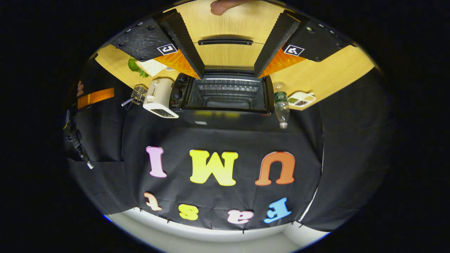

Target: Open the electric oven with the left hand, put the food in, and close the electric oven.

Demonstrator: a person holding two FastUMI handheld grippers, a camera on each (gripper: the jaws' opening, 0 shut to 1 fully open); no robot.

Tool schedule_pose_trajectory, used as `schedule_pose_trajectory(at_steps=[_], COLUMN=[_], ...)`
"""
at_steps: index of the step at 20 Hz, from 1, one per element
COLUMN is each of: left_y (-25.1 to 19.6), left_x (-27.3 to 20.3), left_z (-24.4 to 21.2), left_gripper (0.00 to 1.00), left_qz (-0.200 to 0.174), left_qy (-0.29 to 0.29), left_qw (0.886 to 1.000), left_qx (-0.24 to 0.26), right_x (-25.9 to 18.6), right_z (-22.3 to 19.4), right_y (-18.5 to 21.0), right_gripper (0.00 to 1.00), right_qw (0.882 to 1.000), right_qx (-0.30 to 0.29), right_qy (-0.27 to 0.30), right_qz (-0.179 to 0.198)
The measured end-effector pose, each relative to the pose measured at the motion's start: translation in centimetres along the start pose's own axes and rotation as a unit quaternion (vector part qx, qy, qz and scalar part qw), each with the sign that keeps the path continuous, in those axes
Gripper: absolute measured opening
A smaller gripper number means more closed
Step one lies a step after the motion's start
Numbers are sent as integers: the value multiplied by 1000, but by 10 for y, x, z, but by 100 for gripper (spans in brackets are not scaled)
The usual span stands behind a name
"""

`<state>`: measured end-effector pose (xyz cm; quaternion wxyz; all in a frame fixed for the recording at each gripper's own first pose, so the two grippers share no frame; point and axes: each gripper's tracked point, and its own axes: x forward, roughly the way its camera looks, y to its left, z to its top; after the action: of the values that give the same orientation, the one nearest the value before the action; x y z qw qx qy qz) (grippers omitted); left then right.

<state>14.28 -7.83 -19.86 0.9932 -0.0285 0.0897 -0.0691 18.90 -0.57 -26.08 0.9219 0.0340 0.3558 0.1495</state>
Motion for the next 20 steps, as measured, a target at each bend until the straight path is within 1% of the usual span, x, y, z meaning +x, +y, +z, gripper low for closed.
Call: schedule_pose_trajectory(at_steps=[3, 5, 6, 7, 9, 10, 12, 13, 14, 15, 16, 17, 18, 19, 20], left_y=[3, 2, 3, 4, 8, 11, 15, 21, 27, 31, 35, 36, 37, 38, 39], left_x=[-38, -56, -66, -73, -85, -89, -95, -96, -97, -98, -98, -100, -101, -102, -103], left_z=[46, 64, 72, 79, 87, 90, 93, 95, 93, 91, 89, 88, 87, 85, 83], left_gripper=[94, 94, 94, 94, 94, 94, 94, 94, 94, 95, 95, 95, 95, 95, 95], left_qz=[8, 8, 7, 10, 20, 25, 36, 45, 58, 67, 73, 76, 76, 76, 77], left_qy=[-52, -72, -82, -91, -101, -105, -110, -113, -110, -106, -104, -102, -100, -96, -93], left_qw=[998, 997, 996, 996, 994, 994, 993, 992, 992, 992, 992, 992, 992, 993, 993], left_qx=[18, 18, 19, 22, 29, 31, 37, 40, 37, 32, 26, 18, 10, 5, 3], right_x=[23, 36, 40, 47, 59, 65, 79, 83, 87, 90, 94, 98, 98, 97, 98], right_z=[-12, -22, -26, -28, -37, -40, -47, -47, -48, -48, -49, -51, -54, -56, -58], right_y=[11, 20, 20, 19, 29, 30, 28, 30, 34, 38, 41, 42, 48, 54, 56], right_gripper=[99, 98, 99, 86, 84, 84, 82, 80, 80, 77, 88, 69, 65, 52, 47], right_qw=[998, 992, 990, 987, 978, 974, 967, 963, 957, 951, 945, 939, 930, 921, 915], right_qx=[18, 41, 50, 59, 71, 79, 89, 97, 105, 116, 127, 140, 153, 167, 176], right_qy=[48, 83, 97, 110, 140, 152, 177, 186, 200, 209, 222, 237, 249, 259, 266], right_qz=[46, 81, 90, 100, 139, 150, 159, 168, 182, 196, 205, 208, 222, 239, 246])
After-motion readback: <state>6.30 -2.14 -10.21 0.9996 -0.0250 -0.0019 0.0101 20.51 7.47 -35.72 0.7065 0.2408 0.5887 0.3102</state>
